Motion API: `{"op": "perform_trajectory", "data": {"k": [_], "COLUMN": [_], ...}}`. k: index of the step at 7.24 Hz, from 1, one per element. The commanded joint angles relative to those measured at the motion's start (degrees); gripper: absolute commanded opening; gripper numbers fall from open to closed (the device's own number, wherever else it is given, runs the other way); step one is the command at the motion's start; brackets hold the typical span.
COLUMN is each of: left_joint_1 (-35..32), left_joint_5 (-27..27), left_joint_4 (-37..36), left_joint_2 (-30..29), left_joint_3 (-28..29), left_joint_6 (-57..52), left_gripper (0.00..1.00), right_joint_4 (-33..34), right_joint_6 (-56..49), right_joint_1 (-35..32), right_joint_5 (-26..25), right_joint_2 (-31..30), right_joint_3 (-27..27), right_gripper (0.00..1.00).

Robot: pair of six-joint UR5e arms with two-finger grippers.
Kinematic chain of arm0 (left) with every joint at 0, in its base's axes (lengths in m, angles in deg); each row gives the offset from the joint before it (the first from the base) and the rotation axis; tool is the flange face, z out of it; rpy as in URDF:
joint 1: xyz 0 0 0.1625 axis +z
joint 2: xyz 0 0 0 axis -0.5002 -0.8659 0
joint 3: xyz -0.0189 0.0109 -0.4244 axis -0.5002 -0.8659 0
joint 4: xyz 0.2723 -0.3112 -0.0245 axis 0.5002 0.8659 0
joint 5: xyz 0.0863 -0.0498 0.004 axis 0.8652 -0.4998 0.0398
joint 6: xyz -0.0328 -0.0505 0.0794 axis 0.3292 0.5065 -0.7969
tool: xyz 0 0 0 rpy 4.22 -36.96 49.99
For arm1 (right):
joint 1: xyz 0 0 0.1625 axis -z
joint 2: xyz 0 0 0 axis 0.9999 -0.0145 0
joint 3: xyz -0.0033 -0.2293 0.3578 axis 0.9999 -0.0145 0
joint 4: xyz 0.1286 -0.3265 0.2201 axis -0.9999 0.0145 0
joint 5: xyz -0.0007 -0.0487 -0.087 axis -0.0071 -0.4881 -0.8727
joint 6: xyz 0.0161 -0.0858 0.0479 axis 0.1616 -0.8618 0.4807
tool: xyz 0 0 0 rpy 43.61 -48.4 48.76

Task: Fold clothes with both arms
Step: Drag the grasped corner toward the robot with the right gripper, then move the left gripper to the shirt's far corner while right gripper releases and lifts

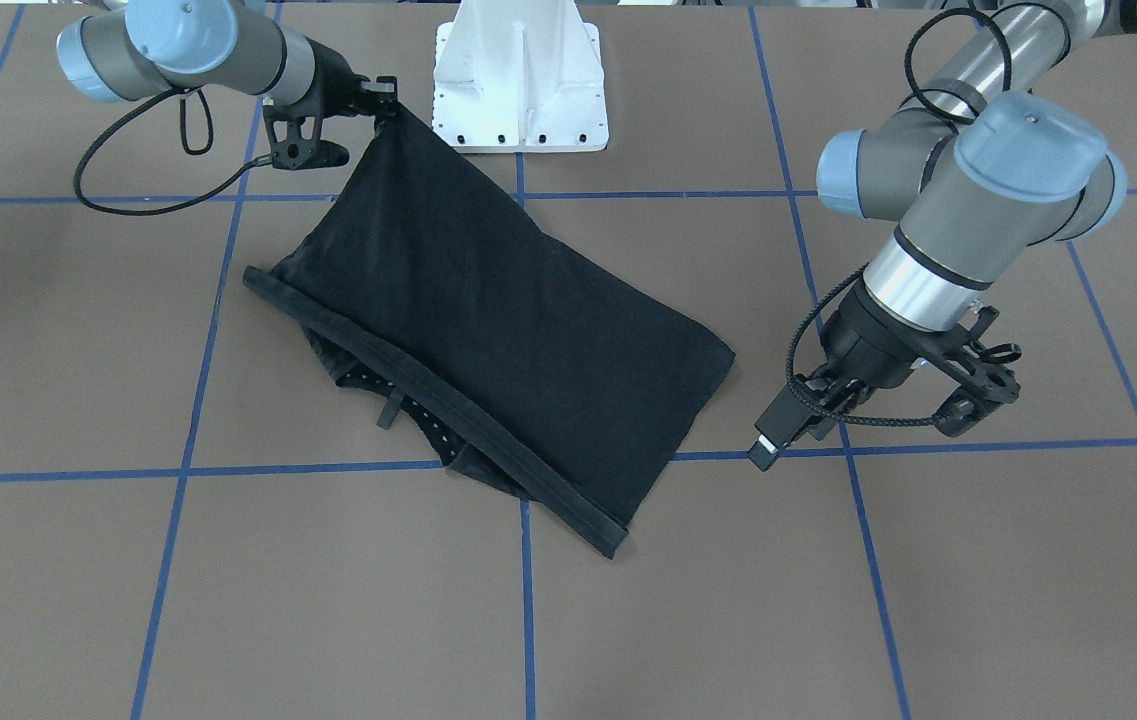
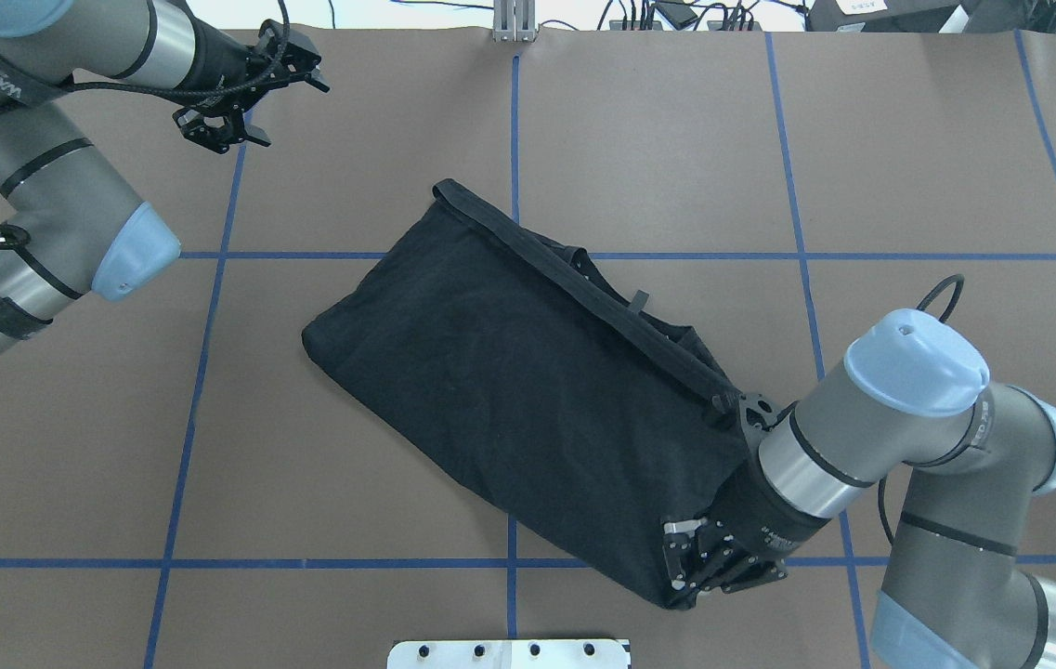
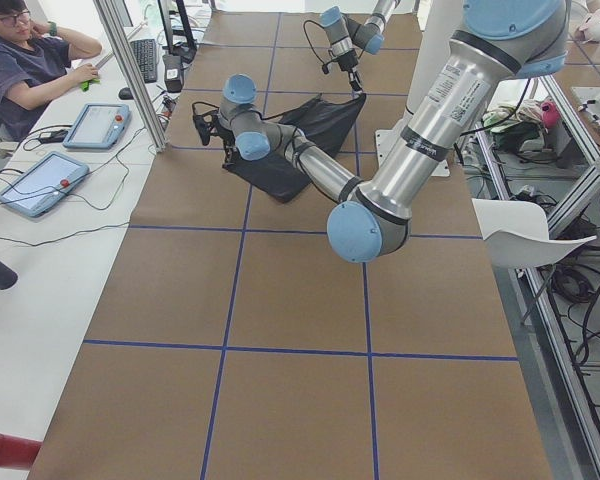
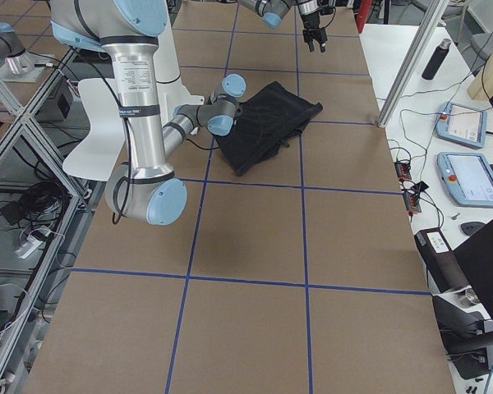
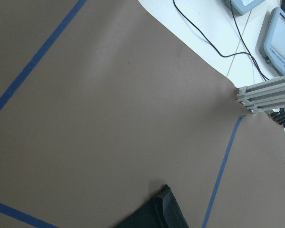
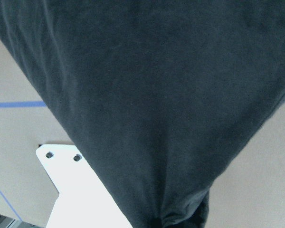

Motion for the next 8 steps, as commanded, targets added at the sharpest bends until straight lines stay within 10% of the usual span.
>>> {"op": "perform_trajectory", "data": {"k": [1, 2, 8], "left_joint_1": [0.3, 0.9, 17.9], "left_joint_5": [0.0, 0.2, 7.9], "left_joint_4": [-0.1, 0.0, 0.1], "left_joint_2": [0.2, 0.8, 12.4], "left_joint_3": [0.1, -0.1, -8.2], "left_joint_6": [-0.1, -0.3, 0.4], "left_gripper": [1.0, 1.0, 1.0], "right_joint_4": [0.0, -0.3, -0.3], "right_joint_6": [0.9, 1.0, 0.2], "right_joint_1": [3.2, 1.3, -18.6], "right_joint_5": [3.4, 3.5, -6.4], "right_joint_2": [1.0, 0.9, 1.6], "right_joint_3": [0.6, 0.8, 0.6], "right_gripper": [0.65, 1.0, 1.0]}}
